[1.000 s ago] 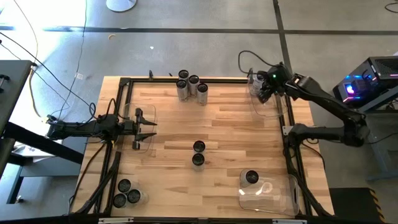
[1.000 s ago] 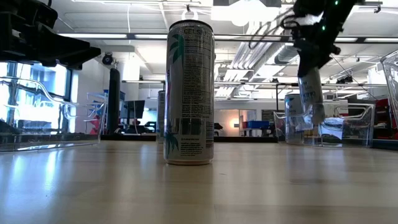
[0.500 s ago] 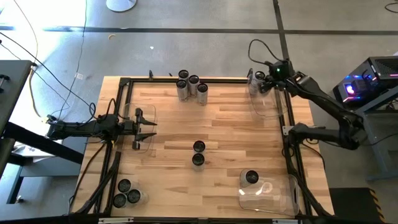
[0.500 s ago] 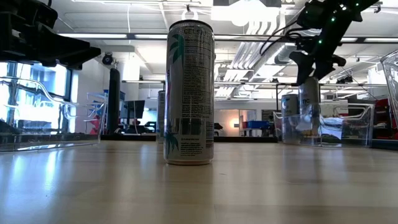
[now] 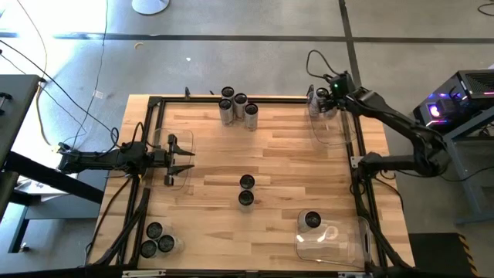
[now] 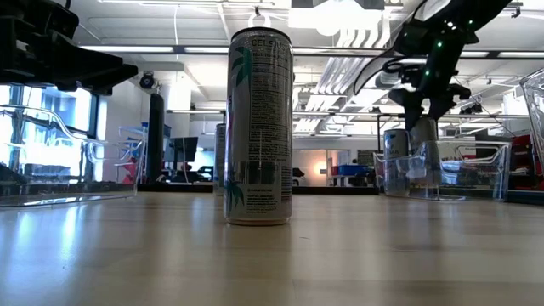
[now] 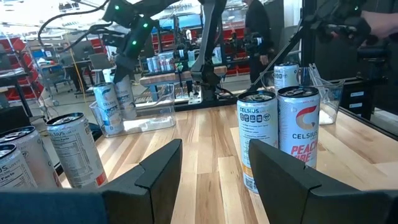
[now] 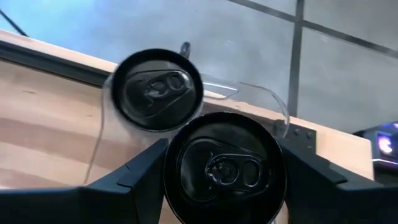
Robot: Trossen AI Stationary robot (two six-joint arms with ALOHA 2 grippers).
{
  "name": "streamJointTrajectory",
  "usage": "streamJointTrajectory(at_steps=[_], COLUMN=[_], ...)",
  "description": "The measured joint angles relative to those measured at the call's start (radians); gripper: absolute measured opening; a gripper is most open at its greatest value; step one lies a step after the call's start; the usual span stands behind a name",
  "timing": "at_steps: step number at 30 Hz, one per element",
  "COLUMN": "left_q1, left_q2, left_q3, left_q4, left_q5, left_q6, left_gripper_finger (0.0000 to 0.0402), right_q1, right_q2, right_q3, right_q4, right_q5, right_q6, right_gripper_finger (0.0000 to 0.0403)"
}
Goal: Sort soda cans
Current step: Put the white-blue soda can into the top transparent bin
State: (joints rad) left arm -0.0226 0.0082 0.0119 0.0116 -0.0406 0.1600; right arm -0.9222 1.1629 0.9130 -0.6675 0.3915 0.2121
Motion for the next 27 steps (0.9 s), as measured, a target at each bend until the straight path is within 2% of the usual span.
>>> streamJointTrajectory(at_steps=[27], left_q1=[0.000], left_q2=[0.000], left_q3=[0.000], left_q4=[0.000], left_q5=[0.000], left_q6=[0.000], left_gripper_finger=[0.0179], right_q1=[-0.003], right_q2=[0.051], right_q3=[0.000], right_q4=[0.032], right_q5=[0.037], right_q6=[0.016], right_gripper_finger=[0.0249])
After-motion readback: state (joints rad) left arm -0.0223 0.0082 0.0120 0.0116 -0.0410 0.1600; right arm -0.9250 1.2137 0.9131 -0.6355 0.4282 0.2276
